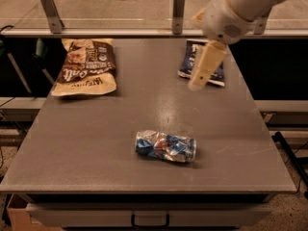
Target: Move brown chip bag near blue chip bag
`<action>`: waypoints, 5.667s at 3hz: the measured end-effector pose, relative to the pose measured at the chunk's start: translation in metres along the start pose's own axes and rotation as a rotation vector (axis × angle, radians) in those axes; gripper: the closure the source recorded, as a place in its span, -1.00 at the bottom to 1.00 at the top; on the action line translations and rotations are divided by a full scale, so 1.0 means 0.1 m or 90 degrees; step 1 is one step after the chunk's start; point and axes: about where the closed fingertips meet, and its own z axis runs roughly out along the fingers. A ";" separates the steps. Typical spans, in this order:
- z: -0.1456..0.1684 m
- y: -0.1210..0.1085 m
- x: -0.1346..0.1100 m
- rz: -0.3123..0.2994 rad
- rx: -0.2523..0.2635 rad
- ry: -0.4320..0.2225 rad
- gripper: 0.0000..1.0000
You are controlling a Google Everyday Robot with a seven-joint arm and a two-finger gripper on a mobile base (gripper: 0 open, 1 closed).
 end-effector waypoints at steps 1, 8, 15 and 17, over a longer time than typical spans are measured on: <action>0.38 -0.38 -0.71 -0.025 0.005 -0.080 -1.00; 2.38 -1.23 -1.85 0.237 -0.029 -0.286 -1.00; 1.72 -1.88 -1.30 0.232 0.179 -0.210 1.00; 1.25 -1.99 -0.49 0.191 0.222 -0.088 1.00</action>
Offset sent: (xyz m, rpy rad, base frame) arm 0.0349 0.0596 0.0069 0.0857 -0.0268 0.0540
